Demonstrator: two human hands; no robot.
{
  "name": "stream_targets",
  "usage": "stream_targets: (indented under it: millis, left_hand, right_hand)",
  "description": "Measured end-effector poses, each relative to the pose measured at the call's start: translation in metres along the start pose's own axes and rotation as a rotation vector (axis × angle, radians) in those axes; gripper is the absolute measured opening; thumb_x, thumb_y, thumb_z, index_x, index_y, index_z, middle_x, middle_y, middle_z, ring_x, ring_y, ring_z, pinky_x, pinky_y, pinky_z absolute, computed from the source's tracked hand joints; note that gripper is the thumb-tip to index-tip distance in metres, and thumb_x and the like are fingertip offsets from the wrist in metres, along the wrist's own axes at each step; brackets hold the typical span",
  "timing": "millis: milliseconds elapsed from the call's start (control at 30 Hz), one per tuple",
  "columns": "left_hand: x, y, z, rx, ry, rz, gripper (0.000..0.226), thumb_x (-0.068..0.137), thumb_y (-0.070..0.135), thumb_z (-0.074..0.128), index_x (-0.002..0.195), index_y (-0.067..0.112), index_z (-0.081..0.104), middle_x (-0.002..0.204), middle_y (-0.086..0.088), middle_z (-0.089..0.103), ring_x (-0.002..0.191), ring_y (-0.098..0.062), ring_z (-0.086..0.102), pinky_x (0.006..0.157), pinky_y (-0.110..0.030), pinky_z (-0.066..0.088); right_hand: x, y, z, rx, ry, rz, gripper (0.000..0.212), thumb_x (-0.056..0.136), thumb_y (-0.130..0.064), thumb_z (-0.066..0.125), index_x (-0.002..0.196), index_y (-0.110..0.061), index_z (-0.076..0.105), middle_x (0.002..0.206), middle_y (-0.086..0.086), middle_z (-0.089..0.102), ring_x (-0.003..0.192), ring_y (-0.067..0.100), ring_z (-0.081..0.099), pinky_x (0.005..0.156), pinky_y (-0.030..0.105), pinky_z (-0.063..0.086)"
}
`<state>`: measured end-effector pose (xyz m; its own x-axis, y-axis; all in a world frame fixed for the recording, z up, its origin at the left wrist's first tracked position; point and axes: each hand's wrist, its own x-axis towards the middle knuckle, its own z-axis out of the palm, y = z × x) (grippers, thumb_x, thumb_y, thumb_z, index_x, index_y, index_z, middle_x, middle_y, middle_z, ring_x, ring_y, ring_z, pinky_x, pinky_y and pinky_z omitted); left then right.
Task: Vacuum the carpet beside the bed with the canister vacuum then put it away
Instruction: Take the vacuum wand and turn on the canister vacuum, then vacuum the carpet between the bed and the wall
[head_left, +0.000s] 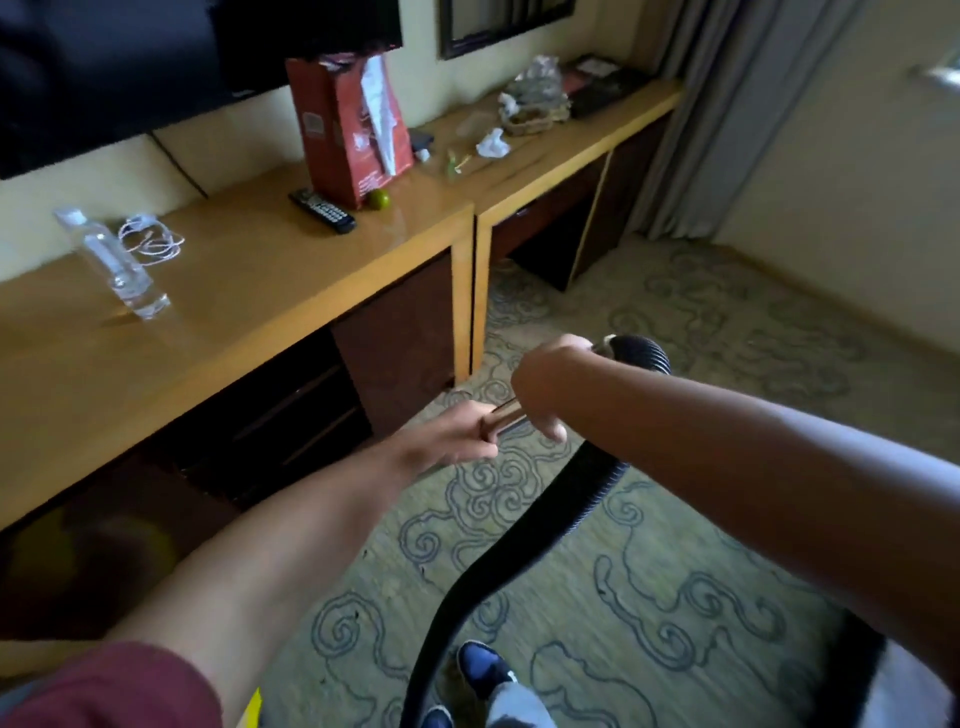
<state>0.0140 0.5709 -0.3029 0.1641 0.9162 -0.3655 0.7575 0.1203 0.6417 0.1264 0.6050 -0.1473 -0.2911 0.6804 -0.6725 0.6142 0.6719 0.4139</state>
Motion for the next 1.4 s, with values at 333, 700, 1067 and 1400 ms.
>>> stream_targets:
  millis: [333, 700, 1067, 1400]
  left_hand:
    - [-0.012, 0.064, 0.045, 0.135, 0.071, 0.109, 0.019, 0.079, 0.023, 0.071, 0.087, 0.015, 0.056, 0.088, -0.011, 0.068, 0.085, -0.031, 0.065, 0.066, -0.033, 0.048]
    - [-0.002, 0.148, 0.142, 0.102, 0.213, 0.276, 0.023, 0.085, 0.02, 0.062, 0.107, 0.016, 0.067, 0.106, -0.01, 0.068, 0.106, -0.034, 0.059, 0.09, -0.04, 0.049]
    - [0.057, 0.242, 0.222, 0.373, 0.051, 0.413, 0.029, 0.084, 0.012, 0.055, 0.112, 0.019, 0.062, 0.111, -0.007, 0.066, 0.11, -0.032, 0.056, 0.094, -0.036, 0.04]
    - [0.107, 0.302, 0.257, 0.503, 0.059, 0.403, 0.033, 0.086, 0.017, 0.054, 0.117, 0.025, 0.064, 0.115, -0.005, 0.064, 0.115, -0.029, 0.054, 0.098, -0.037, 0.04]
  right_hand:
    - [-0.075, 0.029, 0.09, 0.037, 0.321, 0.211, 0.023, 0.087, -0.027, 0.067, 0.109, -0.022, 0.07, 0.109, -0.002, 0.072, 0.102, 0.022, 0.07, 0.083, 0.033, 0.057]
    - [-0.142, 0.076, 0.187, 0.324, 0.232, 0.479, 0.023, 0.081, -0.028, 0.068, 0.103, -0.021, 0.072, 0.102, -0.002, 0.073, 0.097, 0.024, 0.07, 0.076, 0.03, 0.053]
    - [-0.167, 0.138, 0.313, 0.619, 0.137, 0.643, 0.021, 0.084, -0.036, 0.059, 0.098, -0.024, 0.068, 0.101, -0.002, 0.072, 0.097, 0.023, 0.068, 0.069, 0.029, 0.038]
    - [-0.148, 0.168, 0.369, 0.684, 0.235, 0.834, 0.019, 0.09, -0.024, 0.056, 0.105, -0.025, 0.067, 0.101, -0.004, 0.073, 0.096, 0.019, 0.069, 0.089, 0.039, 0.039]
